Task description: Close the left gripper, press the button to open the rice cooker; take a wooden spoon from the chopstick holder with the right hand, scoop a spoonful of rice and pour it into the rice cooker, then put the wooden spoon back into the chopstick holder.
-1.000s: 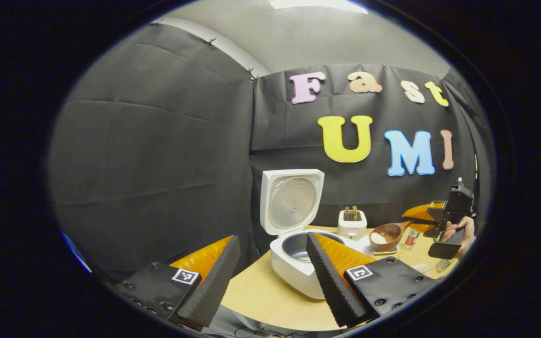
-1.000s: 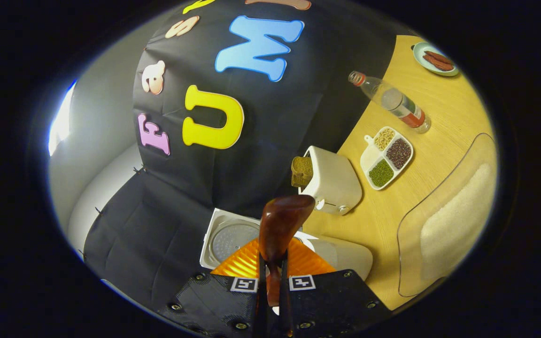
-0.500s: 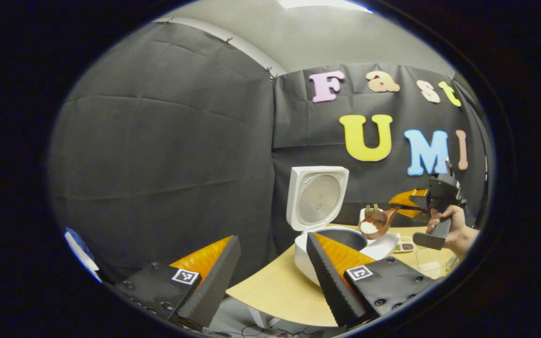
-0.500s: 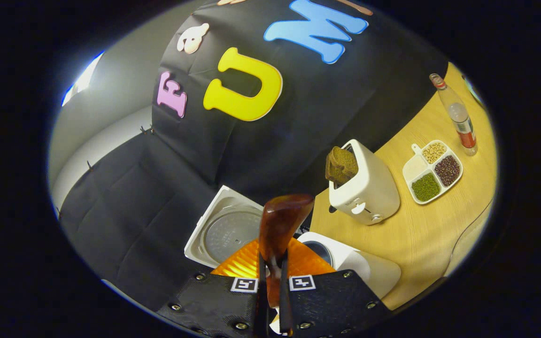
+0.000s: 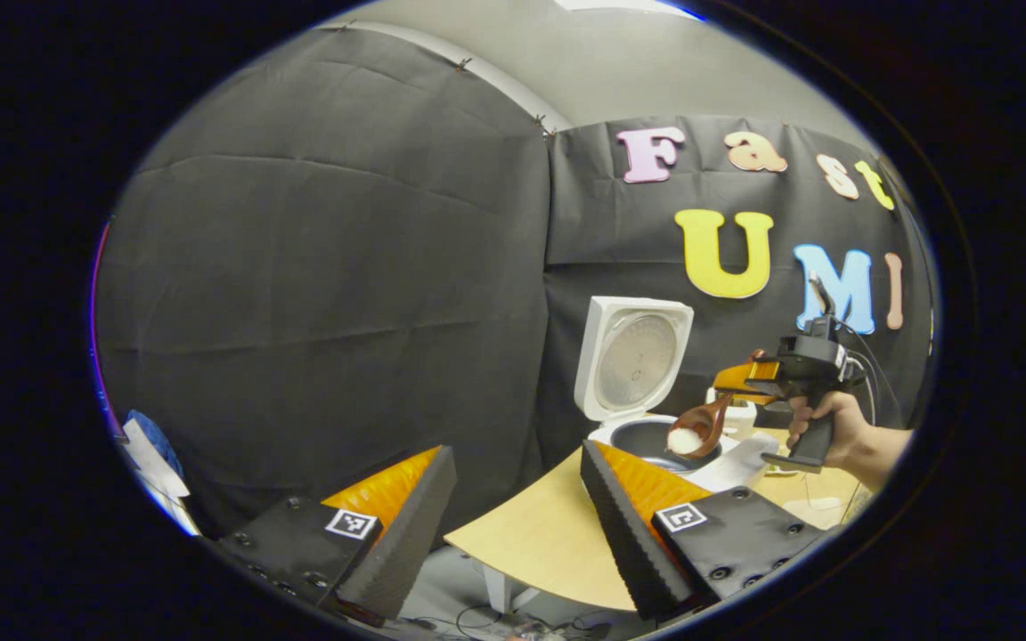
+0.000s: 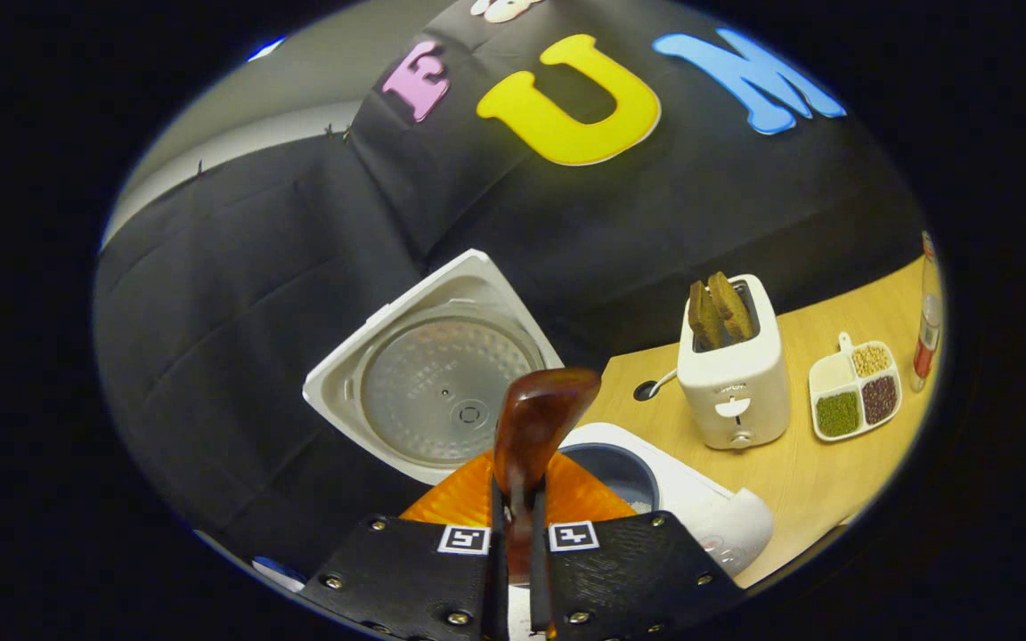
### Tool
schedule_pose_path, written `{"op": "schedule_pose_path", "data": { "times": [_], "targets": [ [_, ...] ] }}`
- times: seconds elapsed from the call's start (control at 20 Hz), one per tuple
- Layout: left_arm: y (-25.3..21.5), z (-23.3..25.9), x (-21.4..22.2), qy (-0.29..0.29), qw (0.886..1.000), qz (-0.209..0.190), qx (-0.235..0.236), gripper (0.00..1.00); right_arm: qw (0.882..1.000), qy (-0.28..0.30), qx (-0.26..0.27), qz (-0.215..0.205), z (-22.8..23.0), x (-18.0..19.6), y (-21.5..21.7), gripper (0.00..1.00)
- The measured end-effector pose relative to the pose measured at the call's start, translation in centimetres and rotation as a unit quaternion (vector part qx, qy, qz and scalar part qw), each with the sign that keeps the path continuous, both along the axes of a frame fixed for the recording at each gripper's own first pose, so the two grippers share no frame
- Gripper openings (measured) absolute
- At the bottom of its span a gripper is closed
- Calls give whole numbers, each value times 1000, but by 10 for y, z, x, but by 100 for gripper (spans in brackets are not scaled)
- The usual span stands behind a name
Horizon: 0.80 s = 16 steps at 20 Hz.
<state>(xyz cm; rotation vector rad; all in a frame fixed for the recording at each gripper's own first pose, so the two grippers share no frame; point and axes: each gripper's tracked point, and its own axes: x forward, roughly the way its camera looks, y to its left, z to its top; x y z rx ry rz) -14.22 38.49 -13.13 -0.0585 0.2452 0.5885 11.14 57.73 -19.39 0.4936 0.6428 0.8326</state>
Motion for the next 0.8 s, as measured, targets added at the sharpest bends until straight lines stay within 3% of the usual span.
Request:
{"op": "schedule_pose_path", "data": {
  "times": [0.25, 0.4, 0.55, 0.8],
  "targets": [
    [2, 2, -3, 5, 1000, 13, 3, 98, 994, -84, -69, 19, -5, -1, 8, 9],
    [5, 1, -7, 6, 1000, 16, 10, 96, 978, -157, -130, 34, -8, 3, 8, 10],
    [6, 0, -7, 11, 1000, 18, 9, 98, 965, -209, -157, 37, -2, 1, 14, 10],
    [5, 5, -9, 9, 1000, 12, 20, 95, 919, -332, -209, 41, 17, 0, 19, 10]
  ]
}}
